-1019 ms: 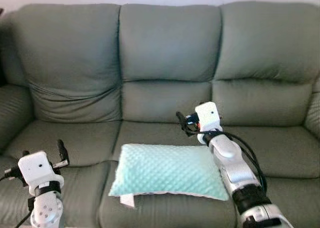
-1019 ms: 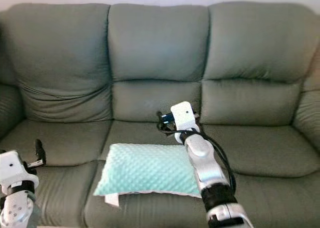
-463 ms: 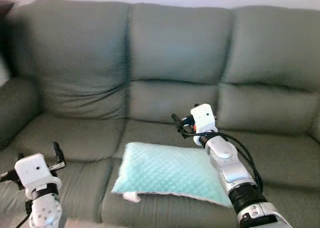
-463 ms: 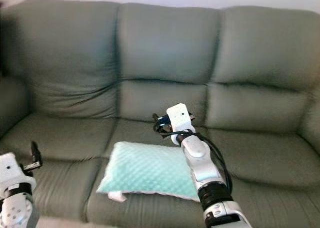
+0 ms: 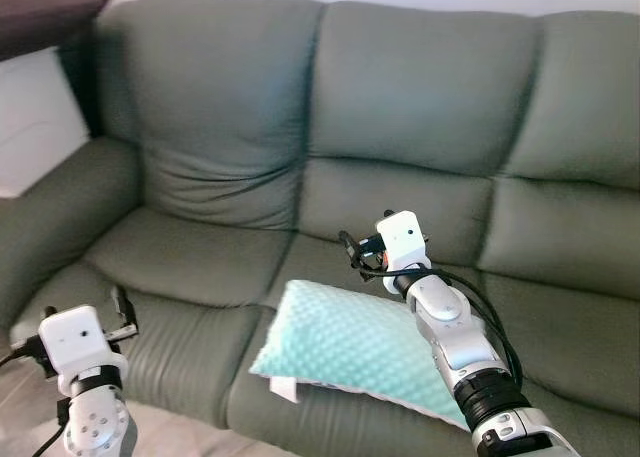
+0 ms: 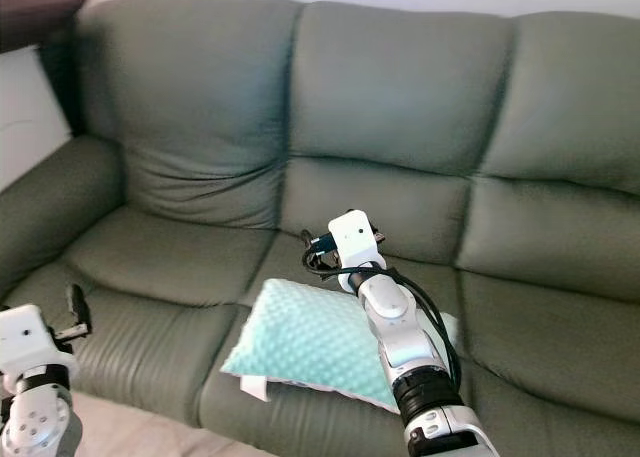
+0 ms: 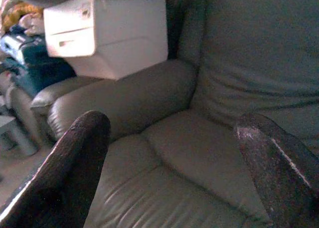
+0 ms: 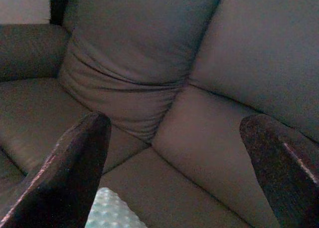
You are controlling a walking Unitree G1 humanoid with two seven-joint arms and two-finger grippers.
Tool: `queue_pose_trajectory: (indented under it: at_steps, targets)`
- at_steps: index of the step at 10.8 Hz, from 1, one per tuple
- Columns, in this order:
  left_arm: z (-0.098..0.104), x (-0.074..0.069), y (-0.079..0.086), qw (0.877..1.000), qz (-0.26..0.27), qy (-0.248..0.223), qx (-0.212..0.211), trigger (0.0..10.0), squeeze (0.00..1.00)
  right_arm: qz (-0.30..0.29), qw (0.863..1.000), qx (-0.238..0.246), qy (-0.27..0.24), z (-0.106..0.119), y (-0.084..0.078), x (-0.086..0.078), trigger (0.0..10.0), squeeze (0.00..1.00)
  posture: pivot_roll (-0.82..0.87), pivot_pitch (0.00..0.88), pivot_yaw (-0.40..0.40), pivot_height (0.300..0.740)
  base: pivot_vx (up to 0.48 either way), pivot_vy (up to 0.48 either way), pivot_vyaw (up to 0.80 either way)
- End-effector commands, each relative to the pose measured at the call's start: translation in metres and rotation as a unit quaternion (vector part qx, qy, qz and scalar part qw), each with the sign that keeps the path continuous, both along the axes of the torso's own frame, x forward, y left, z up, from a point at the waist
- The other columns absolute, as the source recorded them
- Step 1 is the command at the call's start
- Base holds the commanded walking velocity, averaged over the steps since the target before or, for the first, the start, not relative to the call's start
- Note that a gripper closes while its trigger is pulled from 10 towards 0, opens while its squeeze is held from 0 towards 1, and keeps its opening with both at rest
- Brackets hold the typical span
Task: Move the pillow to the sofa
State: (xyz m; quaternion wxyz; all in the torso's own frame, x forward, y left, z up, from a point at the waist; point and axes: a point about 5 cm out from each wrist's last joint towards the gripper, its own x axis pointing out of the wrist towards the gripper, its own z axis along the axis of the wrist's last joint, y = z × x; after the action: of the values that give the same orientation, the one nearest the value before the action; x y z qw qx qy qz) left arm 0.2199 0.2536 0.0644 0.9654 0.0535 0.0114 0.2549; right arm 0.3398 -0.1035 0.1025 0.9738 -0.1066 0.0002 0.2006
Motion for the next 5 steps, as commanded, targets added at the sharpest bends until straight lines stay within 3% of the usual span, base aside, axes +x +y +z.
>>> queue_pose_trajectory:
  at_steps: [1,4,5]
  targets:
    - [0.0035,0.0019,0.0017,1.0,-0.001,0.008,0.017,10.0,0.0,-0.002,1.0,0.004,-0.002,0.0001,0.0007,-0.0003,10.0,0.0,-0.12,0.0,0.036,0.74,0.0,0.0,0.8]
    - [0.0039,0.0015,0.0018,1.0,-0.024,0.006,-0.011,10.0,0.0,0.002,1.0,0.01,0.0,-0.001,0.0049,-0.0015,10.0,0.0,-0.12,0.0,0.042,0.74,0.0,0.0,0.8]
    - [0.005,0.0011,0.0028,1.0,-0.017,0.007,0.0,10.0,0.0,0.004,1.0,0.01,-0.001,-0.0007,0.0057,-0.0014,10.0,0.0,-0.12,0.0,0.042,0.74,0.0,0.0,0.8]
